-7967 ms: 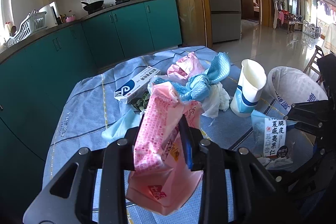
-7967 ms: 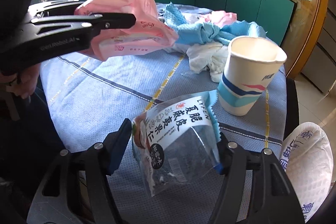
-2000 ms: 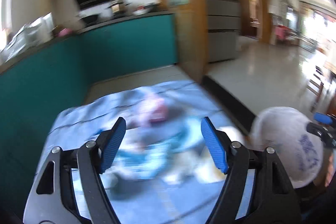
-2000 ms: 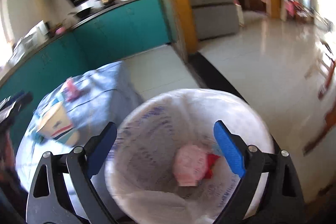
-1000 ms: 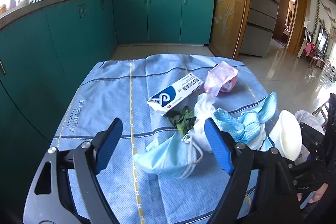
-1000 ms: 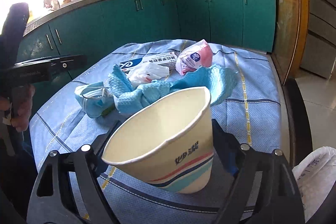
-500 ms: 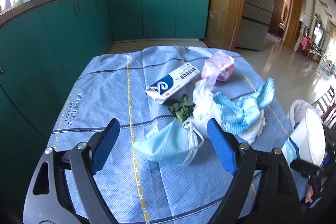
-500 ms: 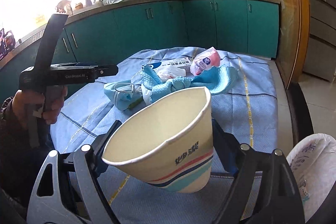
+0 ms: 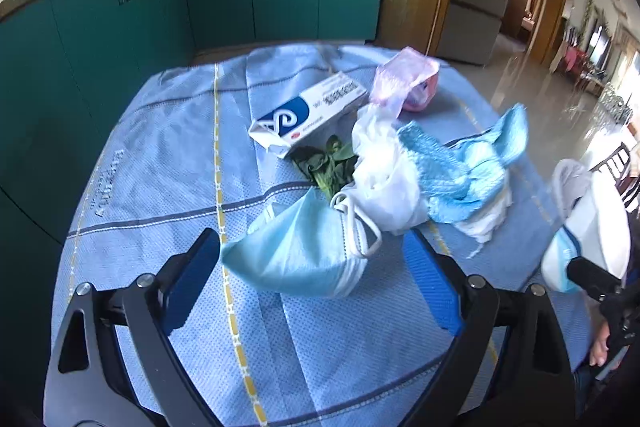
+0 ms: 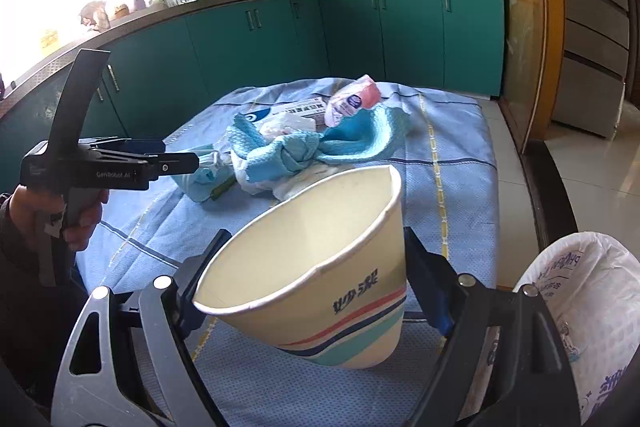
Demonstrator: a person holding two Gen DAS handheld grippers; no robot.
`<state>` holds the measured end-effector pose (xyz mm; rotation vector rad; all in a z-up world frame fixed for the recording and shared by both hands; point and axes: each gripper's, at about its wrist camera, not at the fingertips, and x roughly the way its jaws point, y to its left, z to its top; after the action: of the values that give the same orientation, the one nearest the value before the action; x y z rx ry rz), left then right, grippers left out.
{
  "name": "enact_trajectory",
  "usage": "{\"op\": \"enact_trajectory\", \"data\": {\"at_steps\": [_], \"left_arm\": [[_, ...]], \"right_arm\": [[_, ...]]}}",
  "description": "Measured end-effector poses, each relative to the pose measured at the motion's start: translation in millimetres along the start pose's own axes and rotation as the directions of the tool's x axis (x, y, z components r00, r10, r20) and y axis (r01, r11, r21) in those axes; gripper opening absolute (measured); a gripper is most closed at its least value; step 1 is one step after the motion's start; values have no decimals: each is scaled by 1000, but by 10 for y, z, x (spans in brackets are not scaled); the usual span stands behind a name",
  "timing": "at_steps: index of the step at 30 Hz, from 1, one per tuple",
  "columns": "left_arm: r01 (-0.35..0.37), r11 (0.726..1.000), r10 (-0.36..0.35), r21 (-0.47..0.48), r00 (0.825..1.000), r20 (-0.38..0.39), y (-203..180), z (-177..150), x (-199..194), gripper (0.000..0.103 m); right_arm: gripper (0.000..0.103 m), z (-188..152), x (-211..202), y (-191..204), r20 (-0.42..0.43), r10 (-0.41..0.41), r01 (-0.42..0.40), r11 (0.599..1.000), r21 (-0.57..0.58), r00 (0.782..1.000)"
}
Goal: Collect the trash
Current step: 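Grasp the blue face mask with the left tool while the right tool holds the cup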
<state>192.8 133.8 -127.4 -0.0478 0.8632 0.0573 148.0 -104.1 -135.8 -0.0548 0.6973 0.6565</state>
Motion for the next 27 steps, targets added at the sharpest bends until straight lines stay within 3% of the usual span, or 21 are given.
{"op": "enact_trajectory", "data": {"at_steps": [4, 9, 17, 22, 27], "left_arm": [[-28, 1000, 28, 7, 999, -18, -33, -10, 96, 91], [-63, 998, 63, -12, 997, -47, -2, -50, 184, 63], [-104, 994, 105, -27, 994, 33, 14, -50, -12, 36], [-162, 987, 160, -5, 969, 186, -75, -4, -334, 30], [-241, 970, 227, 7, 922, 312, -154, 8, -578, 29]], "right_arm": [[82, -11, 51, -34, -13, -25, 26, 1000, 18, 1000], [82, -18, 42, -21, -14, -27, 27, 1000, 13, 1000], [82, -32, 36, -35, -17, -33, 33, 999, 13, 999], [82, -40, 40, -38, -17, -40, 40, 999, 15, 999], [82, -41, 44, -39, -15, -42, 43, 999, 14, 999]]}}
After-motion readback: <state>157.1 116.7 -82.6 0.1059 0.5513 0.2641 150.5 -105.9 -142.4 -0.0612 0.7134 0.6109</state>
